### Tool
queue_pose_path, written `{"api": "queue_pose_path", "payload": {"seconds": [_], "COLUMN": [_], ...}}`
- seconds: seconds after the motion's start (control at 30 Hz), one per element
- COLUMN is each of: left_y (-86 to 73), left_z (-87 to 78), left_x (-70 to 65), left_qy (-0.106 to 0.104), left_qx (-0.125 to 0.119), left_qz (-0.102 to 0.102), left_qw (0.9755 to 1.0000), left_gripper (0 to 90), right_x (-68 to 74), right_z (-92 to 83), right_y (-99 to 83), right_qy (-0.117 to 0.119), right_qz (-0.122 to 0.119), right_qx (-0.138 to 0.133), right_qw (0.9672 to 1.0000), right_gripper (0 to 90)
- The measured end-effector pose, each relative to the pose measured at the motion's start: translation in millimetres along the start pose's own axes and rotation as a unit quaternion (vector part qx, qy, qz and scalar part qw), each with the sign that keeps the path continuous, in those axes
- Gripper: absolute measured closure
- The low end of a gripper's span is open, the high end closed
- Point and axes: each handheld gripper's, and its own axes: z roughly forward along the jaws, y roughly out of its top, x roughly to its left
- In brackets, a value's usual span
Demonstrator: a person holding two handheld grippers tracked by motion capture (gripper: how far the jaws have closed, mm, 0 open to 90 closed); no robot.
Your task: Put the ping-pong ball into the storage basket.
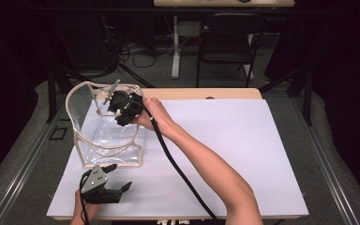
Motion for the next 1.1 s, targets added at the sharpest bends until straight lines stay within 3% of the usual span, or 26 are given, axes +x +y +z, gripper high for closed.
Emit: {"api": "queue_pose_path", "payload": {"seconds": [1.1], "left_y": [-0.1], "left_z": [-0.1], "left_x": [-0.2], "left_qy": [0.0], "left_qx": [0.0], "left_qz": [-0.001], "left_qw": [1.0], "left_gripper": [16.3], "right_x": [4.7], "right_z": [8.5], "right_y": [-0.3], "right_qy": [0.008], "right_qz": [-0.007], "right_qx": [0.02], "right_qw": [0.9997], "right_gripper": [48.0]}}
